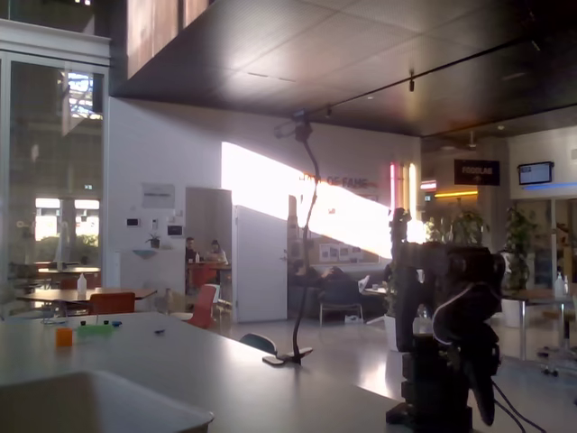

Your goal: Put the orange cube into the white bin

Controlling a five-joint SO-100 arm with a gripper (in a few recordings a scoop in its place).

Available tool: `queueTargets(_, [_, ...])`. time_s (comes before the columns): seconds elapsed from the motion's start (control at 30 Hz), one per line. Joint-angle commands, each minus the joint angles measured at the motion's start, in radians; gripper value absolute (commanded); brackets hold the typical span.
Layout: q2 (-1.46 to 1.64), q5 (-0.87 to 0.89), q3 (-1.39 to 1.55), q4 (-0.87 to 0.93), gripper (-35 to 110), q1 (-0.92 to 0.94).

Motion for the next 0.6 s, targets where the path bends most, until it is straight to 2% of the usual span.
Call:
queueTargets(0.0, [-0.052,0.005,0.002,0.003,92,0.002])
queueTargets(0.57, [-0.293,0.000,-0.009,-0.043,91,0.003])
